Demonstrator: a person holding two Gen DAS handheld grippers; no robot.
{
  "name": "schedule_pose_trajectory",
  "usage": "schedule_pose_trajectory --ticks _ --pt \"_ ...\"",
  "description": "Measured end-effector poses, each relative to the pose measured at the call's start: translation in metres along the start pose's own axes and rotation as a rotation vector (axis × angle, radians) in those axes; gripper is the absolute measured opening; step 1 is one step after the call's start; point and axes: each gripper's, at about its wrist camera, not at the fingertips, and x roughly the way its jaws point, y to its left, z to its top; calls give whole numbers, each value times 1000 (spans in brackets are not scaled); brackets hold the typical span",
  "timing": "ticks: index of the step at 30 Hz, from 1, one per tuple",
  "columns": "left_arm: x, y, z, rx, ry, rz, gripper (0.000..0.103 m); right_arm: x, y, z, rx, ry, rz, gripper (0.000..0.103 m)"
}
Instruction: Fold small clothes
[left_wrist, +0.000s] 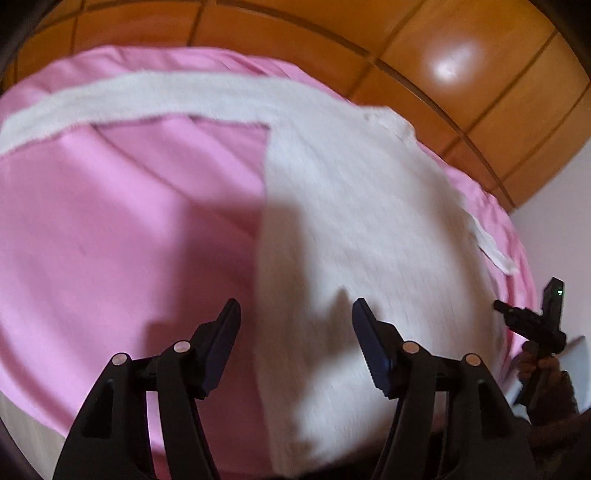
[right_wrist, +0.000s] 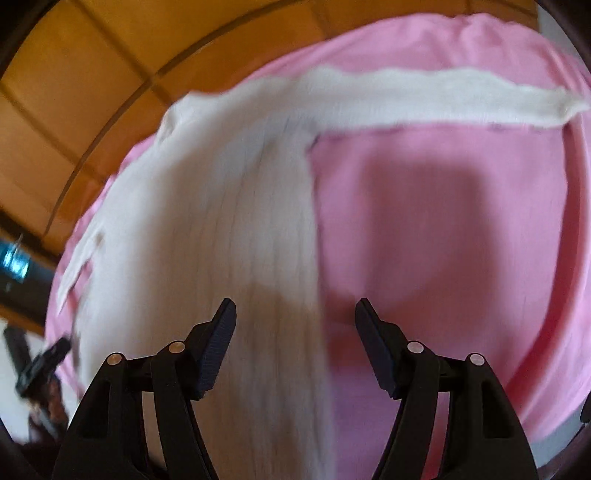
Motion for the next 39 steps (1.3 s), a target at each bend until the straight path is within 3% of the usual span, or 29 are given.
schedule_pose_trajectory --ticks 2,3,4,7,9,11,14,16,19,21,22,23,26,29,33,36,39 --pt "10 -7 -14 11 36 -28 38 -3 8 -13 -49 30 6 39" --pt "13 -13 -19 24 52 -35 25 -4 14 -19 -85 48 2 30" --pt "13 -21 -24 49 56 -26 5 -3 17 -22 -105 56 -12 10" --pt "3 -26 -26 75 13 -16 5 -17 24 -23 -129 36 -22 5" --pt "-19 -22 -30 65 -10 -38 5 -42 21 -23 -146 -12 -1 5" --pt "-29 -18 -36 55 -5 -40 5 -49 15 -28 -173 1 -11 5" --pt "-20 -18 -54 56 74 -23 5 -27 -1 -42 -185 98 -81 4" --pt "-10 -17 -61 53 129 14 6 -16 -9 -45 -164 120 -83 4" --pt "-11 -14 -58 46 128 27 17 -17 -8 -38 -148 106 -25 6" --pt "-19 -11 -43 45 101 38 21 -23 -13 -26 -128 81 6 17" --pt "-22 -10 -38 42 87 41 22 -31 -19 -20 -104 46 4 29" --pt "-30 -9 -26 45 50 53 22 -35 -28 -8 -61 3 1 38" --pt "-47 -12 -3 42 -42 41 28 -37 -60 24 87 -96 -26 47" --pt "-46 -18 18 33 -93 44 36 -26 -117 64 299 -172 -95 49" --pt "-23 -31 38 -4 -84 56 39 -17 -203 105 609 -284 -157 49" --pt "-6 -49 43 26 -75 81 44 -19 -237 125 727 -352 -203 49" --pt "10 -63 46 44 -43 85 44 -17 -258 151 757 -368 -240 44"
